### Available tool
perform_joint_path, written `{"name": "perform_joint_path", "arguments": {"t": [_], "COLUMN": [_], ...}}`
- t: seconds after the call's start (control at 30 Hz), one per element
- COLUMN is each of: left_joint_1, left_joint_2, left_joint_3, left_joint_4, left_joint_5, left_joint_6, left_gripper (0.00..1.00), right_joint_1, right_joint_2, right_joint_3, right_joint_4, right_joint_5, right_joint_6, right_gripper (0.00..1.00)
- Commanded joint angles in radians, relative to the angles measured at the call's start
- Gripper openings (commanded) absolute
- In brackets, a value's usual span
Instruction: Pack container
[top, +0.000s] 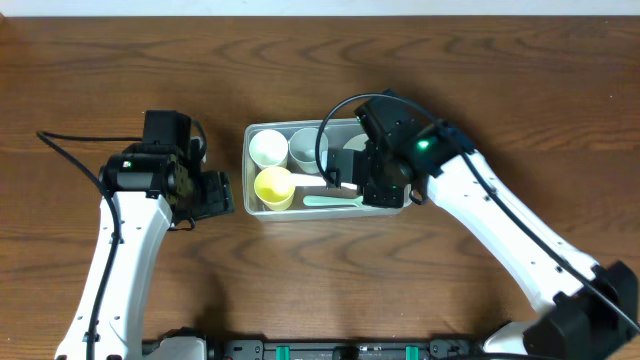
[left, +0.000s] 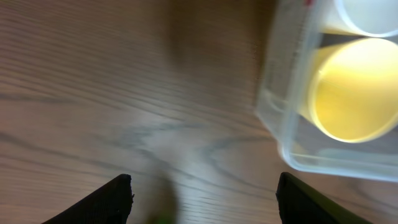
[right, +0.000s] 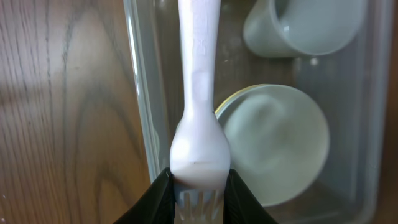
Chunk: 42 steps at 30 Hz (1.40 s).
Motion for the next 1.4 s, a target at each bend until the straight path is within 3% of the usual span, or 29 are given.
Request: {"name": "perform_joint_path", "arguments": {"t": [0.0,0.1,0.17,0.2,0.3,0.43,0.57,0.63,0.73,0.77,0.87,1.07,1.2,1.37], "left_joint_1": [0.001,0.000,0.001,0.000,0.000,0.000,0.000,0.000,0.000,0.000,-0.012,-0.018,-0.017,-0.017], "left_joint_2": [-0.009,-0.009,-0.009,-0.009,-0.009,-0.009,-0.011,-0.012,-0.012,-0.012,-0.010,-0.009,-0.009,-0.075], "left_joint_3": [-0.002,-0.002,-0.002,-0.002,-0.002,-0.002,-0.001,0.006,0.041,0.056,0.107,0.135,0.135,0.139], "left_joint_4": [0.004,0.004,0.004,0.004,0.004,0.003,0.004,0.004,0.013,0.018,0.050,0.136,0.136,0.067], "left_joint_5": [-0.111,-0.111,-0.111,-0.111,-0.111,-0.111,-0.110,-0.110,-0.110,-0.110,-0.112,-0.111,-0.111,-0.098], "left_joint_6": [0.026,0.025,0.025,0.025,0.025,0.025,0.025,0.025,0.033,0.047,0.109,0.134,0.135,0.115], "left_gripper": [0.75,0.75,0.75,0.75,0.75,0.75,0.75,0.75,0.80,0.84,0.98,0.98,0.98,0.98], "right_joint_1": [0.002,0.002,0.002,0.002,0.002,-0.004,-0.042,-0.082,-0.182,-0.216,-0.327,-0.448,-0.491,-0.508], "right_joint_2": [0.043,0.072,0.082,0.084,0.084,0.080,0.049,0.023,-0.018,-0.027,-0.040,-0.042,-0.051,-0.130], "right_joint_3": [0.007,0.007,0.007,0.007,0.008,0.008,0.009,0.009,0.009,0.009,0.009,0.009,0.009,0.009], "right_joint_4": [0.002,0.002,0.002,0.002,0.003,0.040,0.115,0.166,0.258,0.277,0.318,0.320,0.289,0.246], "right_joint_5": [0.003,0.004,0.004,0.004,0.007,0.071,0.103,0.104,0.103,0.098,0.065,0.024,0.025,0.110], "right_joint_6": [-0.039,-0.029,-0.024,-0.024,-0.024,0.066,0.260,0.389,0.662,0.736,0.896,0.986,0.980,1.084], "right_gripper": [0.04,0.14,0.25,0.36,0.51,0.54,0.57,0.63,0.93,0.99,0.99,0.99,0.99,0.99]}}
